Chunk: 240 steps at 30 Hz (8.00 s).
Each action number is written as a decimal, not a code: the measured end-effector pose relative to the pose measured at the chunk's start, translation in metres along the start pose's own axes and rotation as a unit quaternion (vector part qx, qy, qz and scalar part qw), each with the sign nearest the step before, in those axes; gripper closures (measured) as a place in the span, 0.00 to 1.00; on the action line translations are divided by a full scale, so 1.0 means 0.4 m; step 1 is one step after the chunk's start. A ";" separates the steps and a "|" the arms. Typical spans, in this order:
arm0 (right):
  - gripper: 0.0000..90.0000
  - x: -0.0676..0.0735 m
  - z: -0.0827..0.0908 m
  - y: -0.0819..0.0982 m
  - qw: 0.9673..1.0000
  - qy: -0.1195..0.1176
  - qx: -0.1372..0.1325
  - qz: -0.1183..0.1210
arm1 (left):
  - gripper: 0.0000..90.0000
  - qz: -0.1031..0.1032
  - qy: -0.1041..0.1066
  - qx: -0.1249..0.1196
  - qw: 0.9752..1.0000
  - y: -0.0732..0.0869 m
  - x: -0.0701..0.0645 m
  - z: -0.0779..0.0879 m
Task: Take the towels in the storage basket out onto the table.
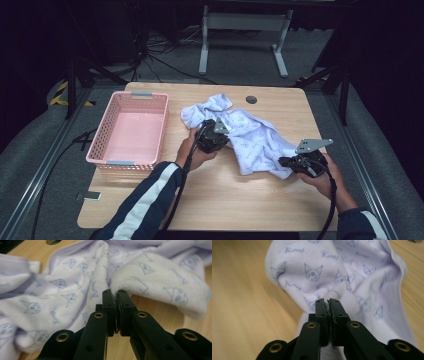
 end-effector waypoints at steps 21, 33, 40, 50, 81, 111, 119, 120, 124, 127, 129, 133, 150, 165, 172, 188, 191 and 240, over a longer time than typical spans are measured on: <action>0.65 0.208 -0.050 -0.084 0.996 -0.069 -0.016 0.061 | 0.59 0.031 0.022 -0.014 0.999 0.144 -0.055 0.194; 0.58 -0.072 -0.250 -0.212 1.000 0.013 0.017 0.003 | 0.51 -0.017 0.089 0.054 0.994 0.189 -0.201 0.052; 0.62 -0.118 -0.360 -0.232 0.998 0.022 0.058 -0.010 | 0.73 -0.028 0.098 0.081 0.991 0.228 -0.202 0.041; 0.89 -0.154 -0.335 -0.145 0.993 0.047 0.101 -0.037 | 0.96 -0.037 0.117 0.110 0.986 0.278 -0.192 0.097; 0.37 -0.154 -0.325 -0.421 0.999 0.012 -0.033 -0.029 | 0.38 0.024 0.054 0.057 0.997 0.223 -0.151 0.060; 0.98 -0.126 -0.183 -0.266 1.000 -0.007 -0.028 0.010 | 0.95 -0.026 0.051 0.099 0.993 0.290 -0.140 0.148; 0.98 -0.017 -0.136 -0.115 0.998 -0.051 0.006 0.033 | 0.95 -0.019 0.057 0.114 0.992 0.330 -0.148 0.175; 0.98 0.006 -0.138 -0.094 0.998 -0.060 0.007 0.032 | 0.95 -0.022 0.058 0.115 0.991 0.334 -0.150 0.177; 0.98 0.072 -0.166 -0.023 0.995 -0.073 0.051 0.049 | 0.95 -0.020 0.053 0.119 0.991 0.341 -0.154 0.188; 0.98 0.089 -0.184 0.009 0.994 -0.072 0.067 0.047 | 0.94 -0.019 0.052 0.109 0.992 0.336 -0.146 0.189; 0.97 0.093 -0.183 0.016 0.995 -0.068 0.063 0.043 | 0.88 -0.011 0.044 0.104 0.994 0.332 -0.141 0.192; 0.76 0.088 -0.163 0.021 0.997 -0.045 0.052 0.032 | 0.74 0.001 0.036 0.076 0.996 0.311 -0.134 0.198; 0.60 -0.136 -0.218 -0.154 1.000 0.024 0.004 -0.019 | 0.53 0.003 0.037 0.062 0.997 0.224 -0.137 0.081; 0.82 -0.121 -0.328 -0.123 0.998 -0.032 0.043 -0.043 | 0.88 -0.012 0.079 0.092 0.993 0.252 -0.154 0.064; 0.93 -0.104 -0.320 -0.131 0.998 -0.035 0.038 -0.029 | 0.89 -0.012 0.081 0.086 0.993 0.256 -0.155 0.068; 0.97 -0.194 -0.145 -0.159 0.994 0.107 -0.006 -0.010 | 0.92 -0.019 0.095 0.100 0.990 0.276 -0.161 0.102; 0.97 -0.251 -0.105 -0.123 0.988 0.150 0.003 -0.035 | 0.92 -0.019 0.099 0.102 0.990 0.282 -0.163 0.109; 0.77 0.034 -0.180 0.030 0.997 0.003 0.072 0.025 | 0.47 0.075 0.038 0.092 0.992 0.088 -0.012 -0.163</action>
Point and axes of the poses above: each handheld gripper's, and its own axes: z roughly backward along the jaws, y roughly out of its underside, x roughly to its left, the point moved 8 cm from there along -z, roughly forward along the jaws, and after that the axes turned 6 degrees about -y, right-handed, at the moved point
